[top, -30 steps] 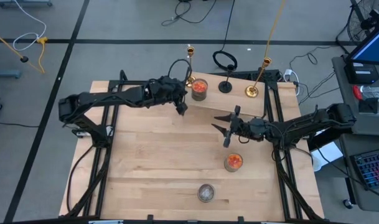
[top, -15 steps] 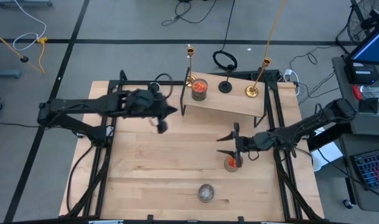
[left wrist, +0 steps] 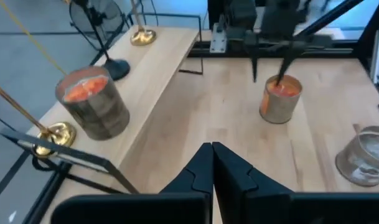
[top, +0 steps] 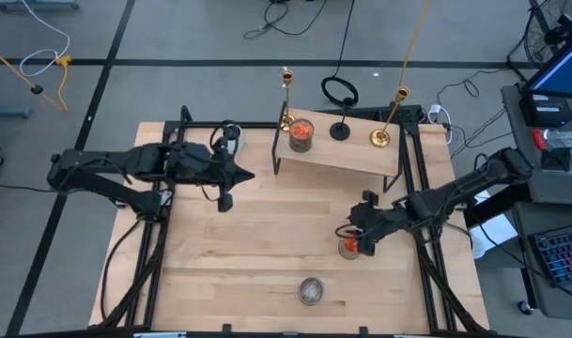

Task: Pick & Place candle stick holders
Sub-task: Put the orange scented candle on the shelf aligned with the black candle holder

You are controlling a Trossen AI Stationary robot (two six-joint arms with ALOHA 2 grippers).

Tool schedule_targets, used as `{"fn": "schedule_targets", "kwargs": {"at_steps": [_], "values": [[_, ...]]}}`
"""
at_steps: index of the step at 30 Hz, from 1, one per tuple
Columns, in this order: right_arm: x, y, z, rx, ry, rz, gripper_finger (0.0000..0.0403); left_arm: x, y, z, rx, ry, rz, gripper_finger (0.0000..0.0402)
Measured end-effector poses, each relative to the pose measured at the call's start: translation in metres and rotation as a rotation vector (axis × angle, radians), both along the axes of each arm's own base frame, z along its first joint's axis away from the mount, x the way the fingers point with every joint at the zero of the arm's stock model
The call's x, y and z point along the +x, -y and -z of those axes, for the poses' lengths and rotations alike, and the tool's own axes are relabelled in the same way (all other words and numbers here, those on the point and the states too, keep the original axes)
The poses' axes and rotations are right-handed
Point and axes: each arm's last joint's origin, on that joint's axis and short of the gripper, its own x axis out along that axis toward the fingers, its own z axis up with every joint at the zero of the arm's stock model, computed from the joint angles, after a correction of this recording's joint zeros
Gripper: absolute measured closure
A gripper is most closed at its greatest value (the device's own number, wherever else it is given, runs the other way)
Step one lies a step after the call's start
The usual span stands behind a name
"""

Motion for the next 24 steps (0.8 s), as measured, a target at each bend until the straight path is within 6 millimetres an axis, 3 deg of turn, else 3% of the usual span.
{"fn": "schedule_targets", "kwargs": {"at_steps": [6, 11, 17, 24], "values": [[-0.007, 0.003, 0.005, 0.013, -0.082, 0.054, 0.0219, 0.002, 0.009, 0.015, -0.001, -0.037, 0.039, 0.0381], [-0.009, 0.001, 0.01, 0.076, -0.12, 0.037, 0.022, 0.008, 0.021, 0.049, -0.011, -0.015, 0.096, 0.0377], [-0.017, 0.004, 0.031, 0.111, -0.189, 0.077, 0.022, 0.011, 0.031, 0.085, -0.068, 0.033, 0.176, 0.0376], [-0.018, 0.004, 0.036, 0.113, -0.18, 0.078, 0.022, 0.01, 0.034, 0.096, -0.095, 0.042, 0.175, 0.0397]]}}
